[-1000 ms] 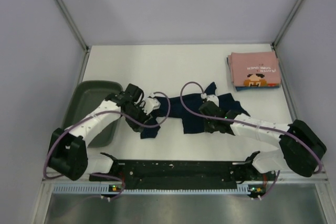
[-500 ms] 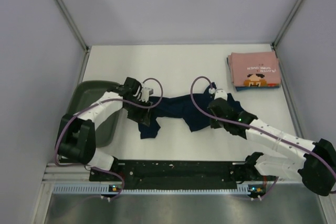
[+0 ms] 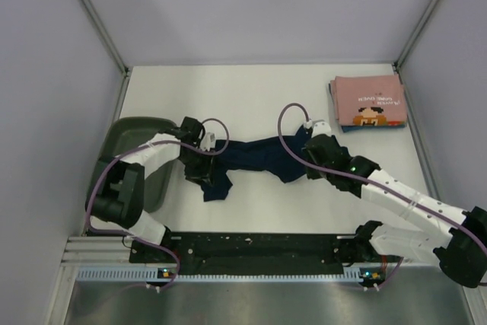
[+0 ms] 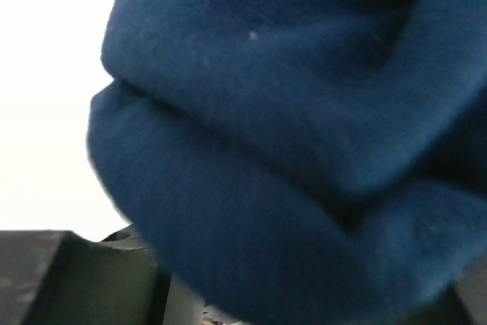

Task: Fold and stack the t-shirts
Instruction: Flatten out the tshirt

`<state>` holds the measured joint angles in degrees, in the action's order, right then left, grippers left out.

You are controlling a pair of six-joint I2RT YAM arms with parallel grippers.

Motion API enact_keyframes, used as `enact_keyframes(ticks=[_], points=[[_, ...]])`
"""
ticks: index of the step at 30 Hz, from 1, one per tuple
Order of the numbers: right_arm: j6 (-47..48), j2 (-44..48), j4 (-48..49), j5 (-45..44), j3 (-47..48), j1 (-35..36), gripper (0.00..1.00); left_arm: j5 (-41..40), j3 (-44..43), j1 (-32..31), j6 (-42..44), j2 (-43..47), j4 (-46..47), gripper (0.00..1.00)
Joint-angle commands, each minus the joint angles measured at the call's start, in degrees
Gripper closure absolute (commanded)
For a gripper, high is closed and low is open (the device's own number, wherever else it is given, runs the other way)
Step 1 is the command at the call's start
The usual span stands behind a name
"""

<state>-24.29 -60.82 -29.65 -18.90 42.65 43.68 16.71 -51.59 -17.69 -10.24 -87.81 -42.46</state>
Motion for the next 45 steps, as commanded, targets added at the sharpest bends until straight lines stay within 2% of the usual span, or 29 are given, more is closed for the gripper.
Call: enact_keyframes(ticks=[1,2,3,4,5,10,12,14,17,20,24,28,31,34,38,42,44,45], points=[[2.41,3.51,-1.46,-1.93,3.84,-0.44,1.00,1.13,1.49,0.20,-3.56,-3.41,2.11,0.56],[2.67,4.03,-1.64,-2.28,4.19,-0.44,1.00,1.48,1.93,0.29,-3.91,-4.20,2.55,0.60],[2.93,4.74,-1.90,-2.63,4.63,-0.44,1.00,1.40,2.28,0.46,-4.00,-4.82,3.34,0.70],[3.37,5.09,-2.25,-3.07,4.98,-0.53,1.00,1.13,2.46,0.73,-4.00,-5.17,3.52,0.81],[3.64,5.36,-2.86,-3.69,5.50,-0.53,1.00,0.78,2.38,1.08,-4.00,-5.18,3.26,1.00],[5.57,7.81,-6.73,-3.96,9.72,-4.99,1.00,1.74,-7.80,3.79,0.56,-2.90,-3.67,1.00],[7.58,9.65,-7.35,-2.03,12.79,-9.47,1.00,5.77,-12.63,6.52,3.37,-0.62,-6.05,1.00],[10.31,11.50,-8.23,-0.10,17.61,-14.74,1.00,5.89,-20.00,8.02,9.50,1.84,-8.94,1.00],[15.40,13.61,-11.03,-1.05,26.92,-20.38,1.00,0.19,-29.59,8.11,24.61,5.79,-11.59,1.00],[18.48,15.11,-13.23,-2.55,35.81,-20.92,1.00,-6.06,-35.23,8.11,34.64,10.54,-12.56,1.00],[20.95,16.61,-17.10,0.51,46.44,-20.74,1.00,-7.04,-40.85,7.76,42.83,18.36,-14.23,1.00],[22.62,16.96,-23.59,4.74,57.69,-20.83,1.00,-12.74,-53.67,7.76,45.30,20.75,-18.52,1.00],[22.71,16.61,-27.73,6.15,65.95,-20.74,1.00,-13.63,-62.91,7.67,46.10,20.84,-22.22,1.00],[22.80,16.61,-28.54,5.63,68.53,-20.83,1.00,-12.85,-68.28,7.76,44.52,19.35,-24.60,1.00],[25.68,11.53,-26.96,1.15,67.39,-20.83,1.00,-13.97,-68.91,7.76,43.29,14.52,-20.14,1.00],[29.29,-0.41,-20.81,2.46,68.52,-21.00,1.00,-21.88,-69.60,7.76,42.32,7.41,-7.15,1.00],[30.10,-8.57,-19.05,6.39,73.07,-25.02,1.00,-24.52,-71.27,7.76,42.49,3.63,-0.47,1.00],[28.62,-12.36,-18.61,12.24,76.23,-28.62,1.00,-26.01,-72.06,7.67,42.58,1.61,2.79,1.00]])
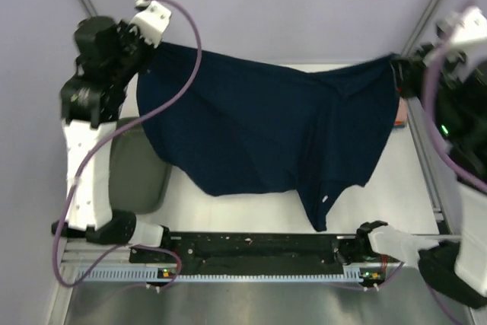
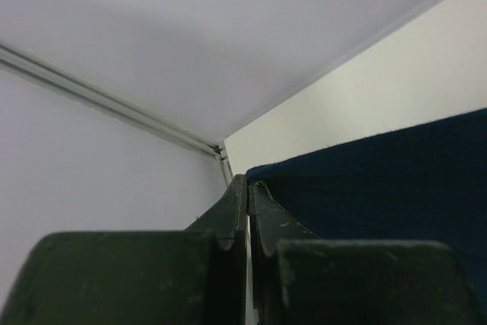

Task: Fold and stack the t-shirts
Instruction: Flatten out the tshirt

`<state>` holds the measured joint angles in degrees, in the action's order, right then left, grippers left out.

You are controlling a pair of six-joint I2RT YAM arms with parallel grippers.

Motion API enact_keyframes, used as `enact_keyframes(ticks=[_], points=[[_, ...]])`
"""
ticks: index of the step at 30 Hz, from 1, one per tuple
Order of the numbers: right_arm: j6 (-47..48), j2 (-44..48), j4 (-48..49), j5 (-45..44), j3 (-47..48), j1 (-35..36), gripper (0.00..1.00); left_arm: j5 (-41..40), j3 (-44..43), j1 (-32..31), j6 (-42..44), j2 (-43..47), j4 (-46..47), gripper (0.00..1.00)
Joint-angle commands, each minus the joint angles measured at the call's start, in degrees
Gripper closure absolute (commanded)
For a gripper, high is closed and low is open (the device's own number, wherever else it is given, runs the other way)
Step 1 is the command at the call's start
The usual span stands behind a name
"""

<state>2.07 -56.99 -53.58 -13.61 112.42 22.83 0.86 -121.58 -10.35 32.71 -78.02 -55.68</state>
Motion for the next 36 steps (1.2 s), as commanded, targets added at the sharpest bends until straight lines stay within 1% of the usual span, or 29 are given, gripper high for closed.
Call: enact_keyframes(ticks=[1,2,4,6,8,10,12,14,16,18,20,24,26,29,31,33,36], points=[[-0.98,-20.48,6.20,15.19,10.41,-11.80,1.00,-11.14,-2.95,0.33,-0.19,-9.77,19.87,1.00],[-3.79,-24.09,7.17,18.76,14.54,-15.15,1.00,-12.89,-4.09,0.33,-0.02,-11.70,23.74,1.00],[-7.24,-31.74,9.10,22.03,23.06,-18.86,1.00,-15.62,-6.20,0.33,0.86,-14.95,30.77,1.00],[-9.70,-38.34,11.21,25.19,31.50,-21.15,1.00,-18.60,-9.97,0.33,2.18,-18.12,37.02,1.00],[-13.21,-42.05,14.98,28.09,37.32,-22.65,1.00,-20.54,-13.14,0.33,4.19,-20.85,42.12,1.00],[-16.20,-42.68,20.33,30.56,37.00,-25.81,1.00,-21.43,-16.39,0.33,6.74,-23.31,45.03,1.00],[-17.71,-41.80,24.30,30.83,36.12,-27.83,1.00,-21.34,-17.20,0.42,9.12,-24.11,47.23,1.00],[-17.89,-41.01,24.75,30.92,36.03,-29.15,1.00,-21.78,-16.85,0.33,11.14,-24.28,48.38,1.00],[-17.36,-39.08,24.67,31.88,33.49,-30.30,1.00,-21.35,-14.67,0.33,12.72,-23.24,48.56,1.00],[-15.61,-35.49,23.97,32.15,27.44,-30.65,1.00,-18.11,-11.33,0.33,12.64,-20.96,44.98,1.00],[-13.85,-30.57,22.48,32.59,18.06,-30.65,1.00,-13.46,-5.98,0.24,12.12,-18.06,40.24,1.00],[-11.48,-17.75,17.83,35.40,-3.65,-30.39,1.00,-10.19,8.69,-0.46,12.73,-12.08,33.29,1.00],[-9.99,-10.90,13.35,35.32,-14.99,-28.99,1.00,-8.00,17.73,-0.81,12.81,-8.40,29.60,1.00],[-8.74,-1.66,5.44,32.07,-31.34,-24.08,1.00,-4.57,30.31,-1.78,12.55,-3.21,23.18,1.00],[-9.88,2.31,1.66,33.63,-41.54,-20.03,1.00,0.69,40.15,-2.39,13.08,-0.92,17.65,1.00],[-13.04,3.72,-1.95,35.66,-50.42,-16.34,1.00,4.22,47.19,-3.18,12.74,1.02,12.19,1.00],[-17.61,2.77,-6.43,35.06,-58.78,-8.18,1.00,7.57,55.63,-3.89,11.94,2.78,7.44,1.00]])
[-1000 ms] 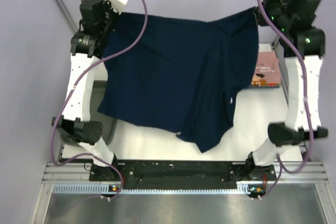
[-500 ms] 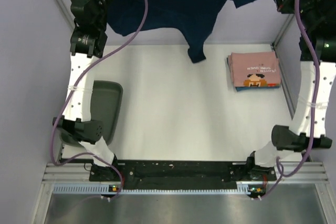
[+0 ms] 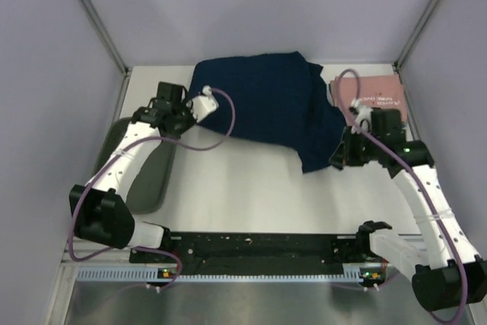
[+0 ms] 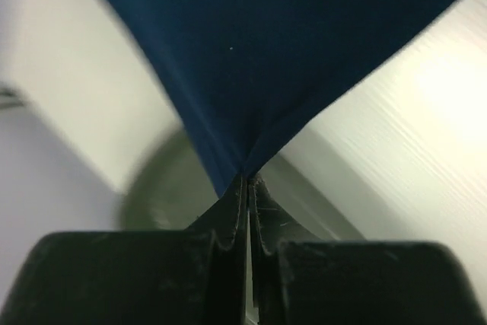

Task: Fold and stack the t-shirts
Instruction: Flatten out the tshirt

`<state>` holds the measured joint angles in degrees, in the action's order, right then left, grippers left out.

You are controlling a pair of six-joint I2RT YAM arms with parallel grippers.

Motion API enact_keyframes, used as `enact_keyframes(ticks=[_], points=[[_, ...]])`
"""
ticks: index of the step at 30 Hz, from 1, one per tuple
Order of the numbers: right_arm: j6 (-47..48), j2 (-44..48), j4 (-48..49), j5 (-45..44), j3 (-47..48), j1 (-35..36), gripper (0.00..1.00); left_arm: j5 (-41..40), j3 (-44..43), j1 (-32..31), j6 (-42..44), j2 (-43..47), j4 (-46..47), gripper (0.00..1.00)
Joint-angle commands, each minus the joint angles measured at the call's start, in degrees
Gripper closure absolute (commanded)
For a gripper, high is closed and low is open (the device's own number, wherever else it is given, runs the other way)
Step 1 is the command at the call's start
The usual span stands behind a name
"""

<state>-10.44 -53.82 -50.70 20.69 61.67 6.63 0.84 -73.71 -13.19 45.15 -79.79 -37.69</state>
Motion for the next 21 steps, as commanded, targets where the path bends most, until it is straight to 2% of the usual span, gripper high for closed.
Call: enact_keyframes(ticks=[1,6,10,12,15,18,21], points=[[-6.16,-0.75,-10.81,-0.11,-9.19,10.31,1.00,8.03,9.80,-1.13,-0.50,5.16,-11.95,1.00],[-7.58,-0.14,-14.69,-0.91,-10.95,12.44,1.00,13.65,17.97,-2.01,0.12,5.52,-21.36,1.00],[-6.27,-0.75,-15.31,-0.74,-12.36,12.53,1.00,8.67,24.40,-2.81,-1.45,3.33,-17.08,1.00],[-6.18,-1.28,-15.66,-0.30,-12.28,12.53,1.00,4.54,24.41,-2.72,-2.86,1.40,-16.97,1.00],[-6.17,-0.50,-17.06,-0.64,-11.49,12.53,1.00,2.15,23.09,-2.63,-3.31,1.73,-21.62,1.00],[-5.56,-0.14,-17.24,-4.93,-10.00,12.53,1.00,1.36,21.78,-2.63,-2.52,4.81,-22.25,1.00],[-3.89,-3.73,-12.09,-9.17,-7.80,12.09,1.00,2.75,17.65,-2.63,-3.57,4.74,-20.50,1.00]])
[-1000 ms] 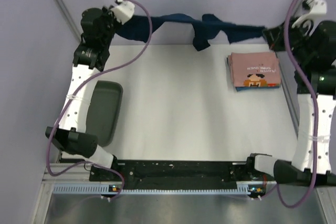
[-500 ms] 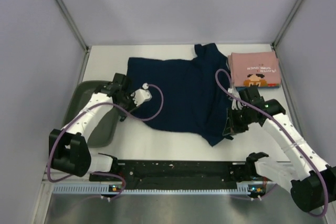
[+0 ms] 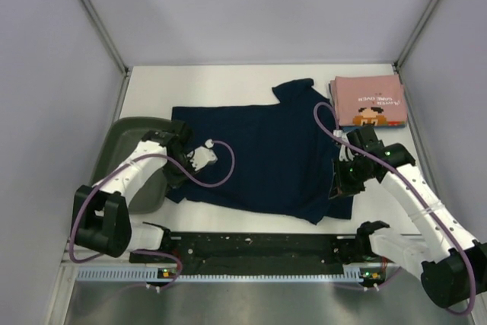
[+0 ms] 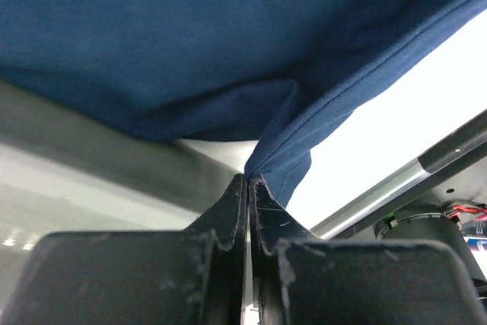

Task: Fold and stack the t-shirts
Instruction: Flatten out the tshirt, then fold the flattened tshirt in 1/3 of the way

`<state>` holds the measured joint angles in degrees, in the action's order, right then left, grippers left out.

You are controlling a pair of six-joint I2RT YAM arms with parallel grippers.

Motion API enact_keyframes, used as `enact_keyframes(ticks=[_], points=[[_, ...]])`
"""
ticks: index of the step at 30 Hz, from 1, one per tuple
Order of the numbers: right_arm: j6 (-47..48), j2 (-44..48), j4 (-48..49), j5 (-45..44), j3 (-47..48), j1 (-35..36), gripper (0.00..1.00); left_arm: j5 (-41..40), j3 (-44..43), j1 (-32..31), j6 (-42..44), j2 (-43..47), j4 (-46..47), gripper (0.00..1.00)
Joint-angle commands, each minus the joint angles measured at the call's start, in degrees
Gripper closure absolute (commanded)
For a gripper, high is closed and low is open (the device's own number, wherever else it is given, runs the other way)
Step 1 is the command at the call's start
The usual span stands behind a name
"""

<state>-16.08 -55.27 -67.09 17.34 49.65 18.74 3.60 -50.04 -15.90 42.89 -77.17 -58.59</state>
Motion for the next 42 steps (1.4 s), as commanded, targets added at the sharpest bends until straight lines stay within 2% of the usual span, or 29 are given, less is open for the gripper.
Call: enact_keyframes(ticks=[1,3,7,11,15,20,23,27,35,42], points=[[2.10,-4.13,7.29,-4.61,4.58,-0.63,1.00,0.62,-7.69,-0.01,-1.84,0.98,1.19,1.00],[2.88,-9.57,12.57,-1.01,6.50,-2.30,1.00,1.15,-10.15,-0.09,-2.20,-1.66,3.47,1.00],[10.95,-20.73,15.32,-11.43,15.11,-2.74,1.00,-4.80,-13.50,-0.10,-1.94,-7.11,7.34,1.00],[20.54,-30.49,20.05,-12.95,20.92,-3.27,1.00,-8.60,-14.47,-0.01,-1.32,-10.36,12.08,1.00],[22.32,-36.13,25.68,-11.55,23.91,-5.38,1.00,-7.99,-17.36,-0.01,-4.65,-15.02,13.67,1.00],[24.95,-37.99,27.10,-12.16,24.62,-6.70,1.00,-2.03,-19.83,-0.01,-9.05,-21.44,15.78,1.00],[26.09,-37.99,27.19,-11.63,23.74,-7.14,1.00,-7.00,-19.13,0.52,-9.93,-24.87,19.02,1.00],[26.27,-38.51,27.71,-10.49,23.30,-7.14,1.00,-10.53,-20.44,4.64,-11.34,-26.98,20.53,1.00],[25.83,-39.04,28.24,-13.47,22.86,-7.14,1.00,-14.05,-15.36,7.99,-4.94,-19.96,23.78,1.00],[25.48,-39.39,29.64,-9.18,24.35,-7.14,1.00,-9.31,-12.53,10.80,0.00,-15.38,27.38,1.00]])
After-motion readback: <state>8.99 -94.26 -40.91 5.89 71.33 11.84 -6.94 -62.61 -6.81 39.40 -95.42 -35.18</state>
